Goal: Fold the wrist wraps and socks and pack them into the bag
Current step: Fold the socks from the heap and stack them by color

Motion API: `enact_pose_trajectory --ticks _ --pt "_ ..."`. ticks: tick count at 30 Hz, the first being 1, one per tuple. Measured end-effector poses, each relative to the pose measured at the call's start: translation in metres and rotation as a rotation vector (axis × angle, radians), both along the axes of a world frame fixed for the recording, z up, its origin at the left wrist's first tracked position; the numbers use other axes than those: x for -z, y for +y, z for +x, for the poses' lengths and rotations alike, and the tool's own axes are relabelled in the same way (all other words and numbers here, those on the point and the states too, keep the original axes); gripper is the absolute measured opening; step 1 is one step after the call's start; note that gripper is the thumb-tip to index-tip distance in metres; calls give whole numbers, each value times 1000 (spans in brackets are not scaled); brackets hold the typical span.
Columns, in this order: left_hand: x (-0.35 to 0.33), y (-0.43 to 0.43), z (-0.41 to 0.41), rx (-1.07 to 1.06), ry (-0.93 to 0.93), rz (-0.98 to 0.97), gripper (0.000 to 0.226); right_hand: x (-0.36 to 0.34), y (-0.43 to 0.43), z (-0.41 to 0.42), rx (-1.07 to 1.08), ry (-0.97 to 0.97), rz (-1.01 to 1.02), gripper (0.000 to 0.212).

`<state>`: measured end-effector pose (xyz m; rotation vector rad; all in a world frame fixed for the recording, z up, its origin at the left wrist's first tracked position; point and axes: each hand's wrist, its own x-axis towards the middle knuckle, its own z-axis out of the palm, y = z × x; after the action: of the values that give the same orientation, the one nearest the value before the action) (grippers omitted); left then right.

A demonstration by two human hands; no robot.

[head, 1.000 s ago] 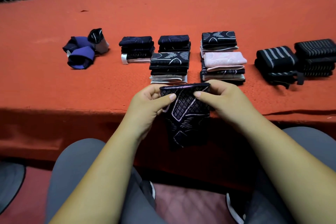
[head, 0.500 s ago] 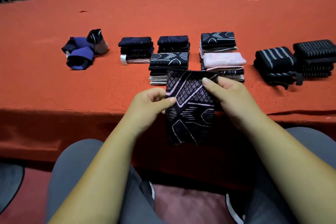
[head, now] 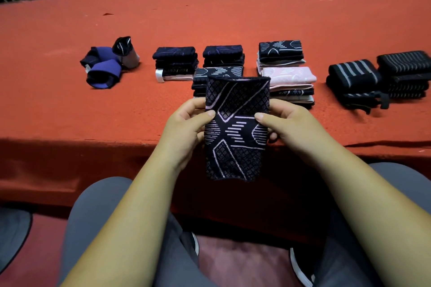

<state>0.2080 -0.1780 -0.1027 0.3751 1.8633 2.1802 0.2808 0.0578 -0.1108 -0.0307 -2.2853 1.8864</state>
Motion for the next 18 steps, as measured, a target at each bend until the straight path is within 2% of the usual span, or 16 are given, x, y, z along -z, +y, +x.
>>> enact_pose_trajectory --ticks 4,11,18 --pt "2 1 -2 33 -44 31 37 -1 1 0 -6 1 -53 21" --pt "4 -1 -5 42 -64 36 34 0 2 -2 1 -8 -78 37" --pt "5 -3 -6 37 -63 14 26 -5 -1 4 15 -4 -99 39"
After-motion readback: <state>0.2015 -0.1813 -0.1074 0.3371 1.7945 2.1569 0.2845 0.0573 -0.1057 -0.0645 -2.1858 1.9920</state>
